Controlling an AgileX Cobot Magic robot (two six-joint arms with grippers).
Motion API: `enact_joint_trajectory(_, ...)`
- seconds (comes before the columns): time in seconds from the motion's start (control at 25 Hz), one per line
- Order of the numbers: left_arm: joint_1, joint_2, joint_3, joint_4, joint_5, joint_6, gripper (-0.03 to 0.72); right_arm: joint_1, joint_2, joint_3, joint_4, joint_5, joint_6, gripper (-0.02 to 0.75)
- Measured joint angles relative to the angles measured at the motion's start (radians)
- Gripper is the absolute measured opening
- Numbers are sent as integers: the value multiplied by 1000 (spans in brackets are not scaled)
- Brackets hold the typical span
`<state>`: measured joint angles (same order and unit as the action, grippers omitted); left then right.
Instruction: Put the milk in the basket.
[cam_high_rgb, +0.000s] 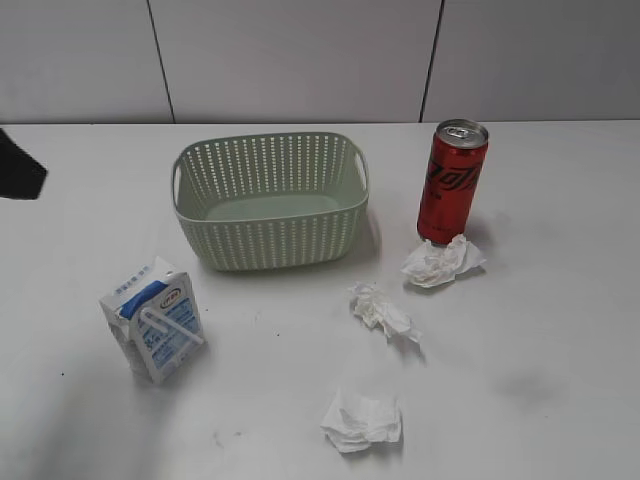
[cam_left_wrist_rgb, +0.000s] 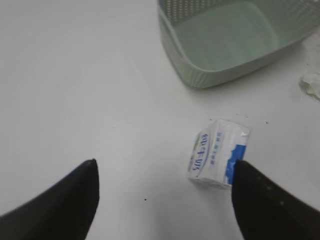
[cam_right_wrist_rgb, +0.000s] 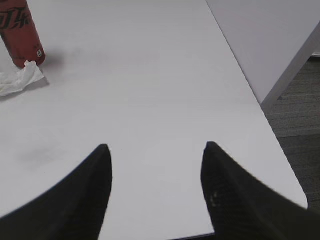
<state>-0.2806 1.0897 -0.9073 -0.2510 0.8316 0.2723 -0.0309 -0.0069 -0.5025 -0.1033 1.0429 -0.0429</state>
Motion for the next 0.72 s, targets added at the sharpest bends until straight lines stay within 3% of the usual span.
enact_joint_trajectory(0.36,-231,258,-111,56,152,6,617,0,0,0,0,0,0,448)
enact_joint_trajectory(0.48,-270,331,-112,91,156,6,617,0,0,0,0,0,0,448)
enact_joint_trajectory(0.72,-277,456,-114,120,112,6,617,0,0,0,0,0,0,448)
